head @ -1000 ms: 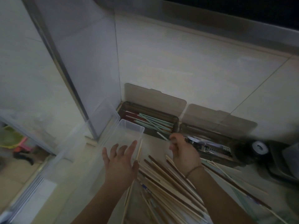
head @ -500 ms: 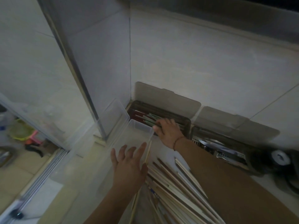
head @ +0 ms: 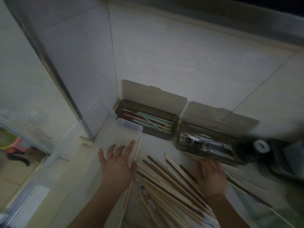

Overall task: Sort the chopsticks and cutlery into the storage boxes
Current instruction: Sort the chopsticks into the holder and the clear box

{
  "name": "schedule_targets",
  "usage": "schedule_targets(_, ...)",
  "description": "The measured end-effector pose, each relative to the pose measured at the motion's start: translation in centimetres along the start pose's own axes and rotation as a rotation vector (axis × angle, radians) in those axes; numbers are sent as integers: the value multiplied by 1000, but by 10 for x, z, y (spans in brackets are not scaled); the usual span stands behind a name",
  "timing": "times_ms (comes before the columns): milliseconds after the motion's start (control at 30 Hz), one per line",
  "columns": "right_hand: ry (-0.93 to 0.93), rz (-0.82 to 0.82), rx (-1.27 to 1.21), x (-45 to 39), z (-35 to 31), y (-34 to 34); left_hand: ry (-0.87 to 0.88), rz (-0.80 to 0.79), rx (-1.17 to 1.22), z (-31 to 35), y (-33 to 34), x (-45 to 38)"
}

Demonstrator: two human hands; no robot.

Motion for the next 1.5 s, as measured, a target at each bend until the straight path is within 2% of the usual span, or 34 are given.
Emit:
schedule_targets(100,149,-144,80,27,46,11,6,18,3,0,0,0)
schedule_targets(233,235,-141,56,43,61,9,0,32,8,0,-1,1)
schedule_targets(467,144,-145,88,21,38,16,-10,10,2,-1,-3,1)
schedule_targets(633,195,-260,31,9,34,35,-9,-3,-8,-2,-1,1)
schedule_targets(767,260,-288,-12,7,35,36,-12,-6,-2,-2,-1,1)
schedule_targets(867,172,-269,95,5,19,29,-11,-10,-3,-2,1,-1)
schedule_targets(1067,280,-285,161,12,11,14,-14,-3,-1,0,-2,1)
schedule_targets(1200,175,-139,-72,9,-18,-14,-12,6,-1,0,-2,1)
schedule_targets(1367,71,-91,-736,-19,-58,-28,-6,11,6,0,-1,0)
schedule_targets(1433,-5,-134,-744,-35,-74,-24,-7,9,0,0,-1,0)
schedule_targets(1500,-47,-234,-556,-53,-90,-14,-12,9,-8,-1,-1,0)
Point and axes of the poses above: each hand's wrist, its own x-axis away from the middle knuckle, its own y-axis out of the palm, z = x × y, the point moved 10 cm from there along -x, towards the middle knuckle, and after that the axes turned 9 degrees about -z, right-handed, at the moved point
